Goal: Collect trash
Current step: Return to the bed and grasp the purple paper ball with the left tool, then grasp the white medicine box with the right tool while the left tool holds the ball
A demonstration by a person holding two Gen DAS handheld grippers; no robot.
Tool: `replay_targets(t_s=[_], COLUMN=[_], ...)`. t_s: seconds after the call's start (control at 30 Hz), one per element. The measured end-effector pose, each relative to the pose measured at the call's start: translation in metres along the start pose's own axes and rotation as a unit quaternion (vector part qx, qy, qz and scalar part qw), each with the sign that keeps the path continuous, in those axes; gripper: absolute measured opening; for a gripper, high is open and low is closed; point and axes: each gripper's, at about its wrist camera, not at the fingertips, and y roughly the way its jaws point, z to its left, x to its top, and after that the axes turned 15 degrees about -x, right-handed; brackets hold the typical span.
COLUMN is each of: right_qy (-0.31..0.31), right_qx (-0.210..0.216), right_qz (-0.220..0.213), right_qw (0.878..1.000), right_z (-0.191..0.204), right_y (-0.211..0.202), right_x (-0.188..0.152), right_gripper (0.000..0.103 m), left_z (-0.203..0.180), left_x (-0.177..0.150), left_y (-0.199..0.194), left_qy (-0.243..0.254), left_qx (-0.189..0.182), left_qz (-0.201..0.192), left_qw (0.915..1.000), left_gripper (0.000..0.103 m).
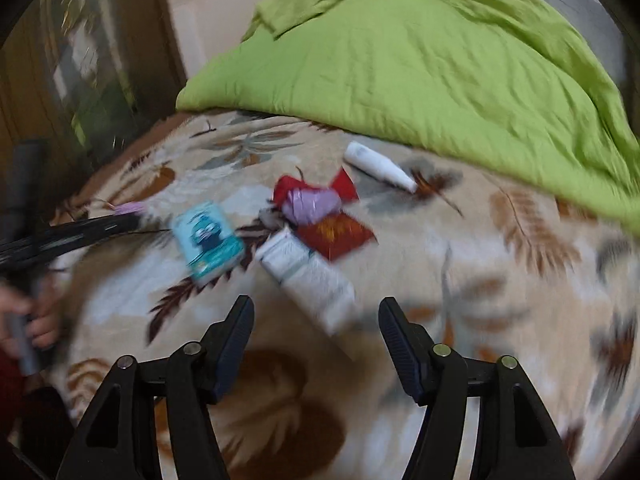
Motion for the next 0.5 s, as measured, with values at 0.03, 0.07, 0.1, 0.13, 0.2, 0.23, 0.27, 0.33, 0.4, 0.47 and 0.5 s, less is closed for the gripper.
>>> replay_targets(t_s=[0.03, 0.07, 0.1, 0.13, 0.2, 0.23, 0.27, 0.33, 0.4, 0.47, 0.5], right_qy=[-0.015, -0.035, -0.043, -0.051, -0.063, -0.065, -0.063, -0.042, -0.004, 0.045, 0.069], right_qx=[-0.005, -0.017, -0.016, -0.006, 0.004, -0.004, -0.010, -0.029, -0.033, -0.023, -0.022], right_qz=[0.001, 0.008, 0.016, 0.027, 0.046, 0.049, 0.049, 0.044, 0.036, 0.033, 0.034], right_qw=[1.000, 0.999, 0.999, 0.998, 0.997, 0.997, 0.997, 0.998, 0.999, 0.998, 0.997], right_z=[0.004, 0.009, 0.012, 0.014, 0.021, 0.024, 0.025, 0.024, 0.016, 0.007, 0.003], right_y=[0.010, 0.024, 0.031, 0.040, 0.053, 0.056, 0.056, 0.050, 0.036, 0.017, 0.007], right_x=[0.007, 0.014, 0.017, 0.019, 0.019, 0.016, 0.013, 0.006, -0.002, -0.013, -0.020], right_gripper=[0.071, 0.071, 0.071, 0.071, 0.071, 0.064, 0.057, 0.054, 0.052, 0.051, 0.051], left_z=[-0.003, -0.005, -0.007, -0.009, -0.015, -0.018, -0.021, -0.029, -0.039, -0.050, -0.054], left_x=[-0.003, -0.006, -0.010, -0.012, -0.018, -0.021, -0.023, -0.030, -0.037, -0.045, -0.049], left_y=[-0.003, -0.006, -0.008, -0.010, -0.011, -0.011, -0.010, -0.010, -0.011, -0.013, -0.014], left_qy=[-0.001, -0.002, -0.003, -0.001, 0.006, 0.011, 0.017, 0.029, 0.040, 0.050, 0.052], left_qx=[-0.008, -0.013, -0.017, -0.019, -0.019, -0.017, -0.015, -0.013, -0.014, -0.014, -0.016], left_qz=[0.001, 0.001, 0.001, 0.003, 0.005, 0.006, 0.007, 0.009, 0.010, 0.008, 0.007], left_qw=[1.0000, 0.9999, 0.9999, 0.9998, 0.9998, 0.9998, 0.9997, 0.9995, 0.9991, 0.9986, 0.9985], left_gripper=[0.024, 0.024, 0.024, 0.024, 0.024, 0.024, 0.024, 0.024, 0.024, 0.024, 0.024])
